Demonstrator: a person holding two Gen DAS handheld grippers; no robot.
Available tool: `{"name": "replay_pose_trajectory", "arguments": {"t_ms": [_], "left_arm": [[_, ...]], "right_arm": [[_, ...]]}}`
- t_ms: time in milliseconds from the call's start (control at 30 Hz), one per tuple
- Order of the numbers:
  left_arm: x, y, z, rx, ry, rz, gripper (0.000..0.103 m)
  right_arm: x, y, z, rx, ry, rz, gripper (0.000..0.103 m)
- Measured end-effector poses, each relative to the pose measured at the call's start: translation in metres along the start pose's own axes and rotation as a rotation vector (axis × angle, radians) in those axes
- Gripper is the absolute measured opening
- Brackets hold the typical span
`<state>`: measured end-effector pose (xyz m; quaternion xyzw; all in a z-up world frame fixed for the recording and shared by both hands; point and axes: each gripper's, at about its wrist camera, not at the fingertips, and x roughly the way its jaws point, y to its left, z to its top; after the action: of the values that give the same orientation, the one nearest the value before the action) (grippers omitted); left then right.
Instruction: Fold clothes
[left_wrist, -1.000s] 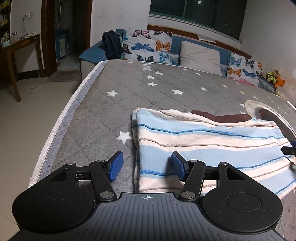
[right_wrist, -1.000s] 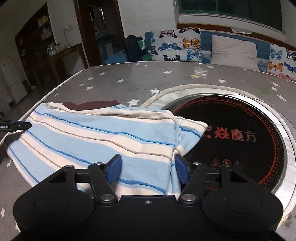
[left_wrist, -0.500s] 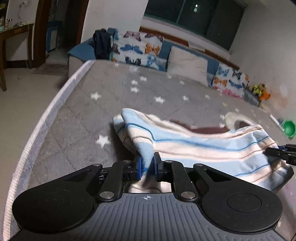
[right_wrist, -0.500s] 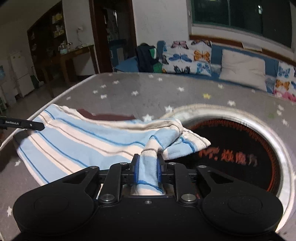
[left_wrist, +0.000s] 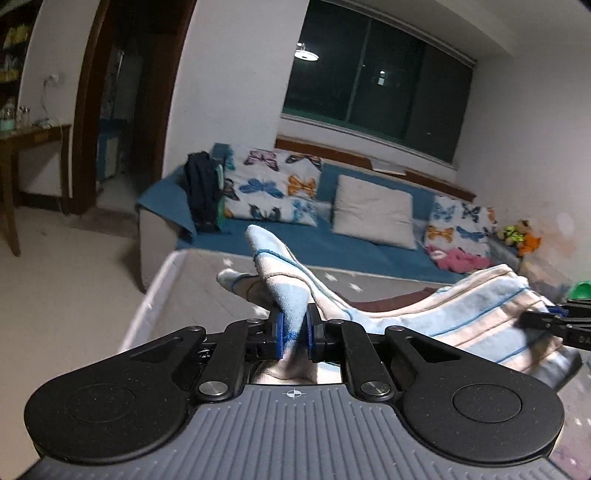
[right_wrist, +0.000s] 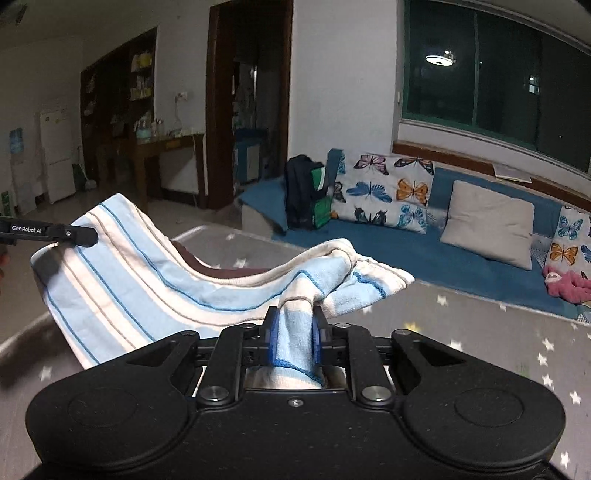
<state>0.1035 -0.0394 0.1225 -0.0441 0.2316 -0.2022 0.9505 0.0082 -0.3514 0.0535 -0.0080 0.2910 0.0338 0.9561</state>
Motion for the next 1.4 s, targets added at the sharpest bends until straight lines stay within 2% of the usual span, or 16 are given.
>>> {"name": "replay_pose_trajectory", "arguments": {"t_ms": [133, 267, 333, 467, 533, 633, 700, 833, 900, 933, 1133, 1400], "left_arm": [[0.040, 0.001, -0.013, 0.040, 0.069, 0.076, 0.015], [0.075, 0.010, -0.043, 0.052, 0.203, 0.133, 0.015], [0.078, 0.016, -0.055, 0.065, 0.220, 0.160, 0.017], [0.062, 0.026, -0.062, 0.041, 0.209, 0.160, 0.025], [0.053, 0.026, -0.061, 0.047, 0.203, 0.171, 0.035], [0.034, 0.023, -0.064, 0.059, 0.185, 0.186, 0.043], [0.019, 0.019, -0.068, 0.059, 0.176, 0.195, 0.054], [-0.005, 0.014, -0.078, 0.075, 0.160, 0.218, 0.059], [-0.019, 0.011, -0.088, 0.076, 0.157, 0.229, 0.063], [-0.024, 0.011, -0.092, 0.074, 0.157, 0.234, 0.064], [-0.052, 0.011, -0.123, 0.055, 0.167, 0.262, 0.068], [-0.068, 0.010, -0.155, 0.042, 0.179, 0.282, 0.071]], "right_arm": [[0.008, -0.010, 0.000, 0.003, 0.002, -0.017, 0.019], [0.015, -0.021, 0.000, 0.005, 0.004, -0.034, 0.027], [0.019, -0.026, 0.000, 0.007, 0.005, -0.042, 0.029], [0.027, -0.036, 0.001, 0.010, 0.006, -0.059, 0.039], [0.031, -0.042, 0.001, 0.011, 0.007, -0.067, 0.043], [0.037, -0.049, 0.001, 0.013, 0.009, -0.080, 0.049], [0.040, -0.055, 0.001, 0.014, 0.010, -0.088, 0.052], [0.048, -0.064, 0.001, 0.017, 0.011, -0.105, 0.061], [0.017, -0.020, -0.027, 0.014, 0.004, -0.112, 0.066], [0.002, -0.018, -0.041, 0.024, -0.003, -0.122, 0.067], [-0.027, -0.039, -0.079, 0.075, -0.012, -0.180, 0.078], [-0.053, -0.081, -0.127, 0.156, -0.009, -0.276, 0.082]]}}
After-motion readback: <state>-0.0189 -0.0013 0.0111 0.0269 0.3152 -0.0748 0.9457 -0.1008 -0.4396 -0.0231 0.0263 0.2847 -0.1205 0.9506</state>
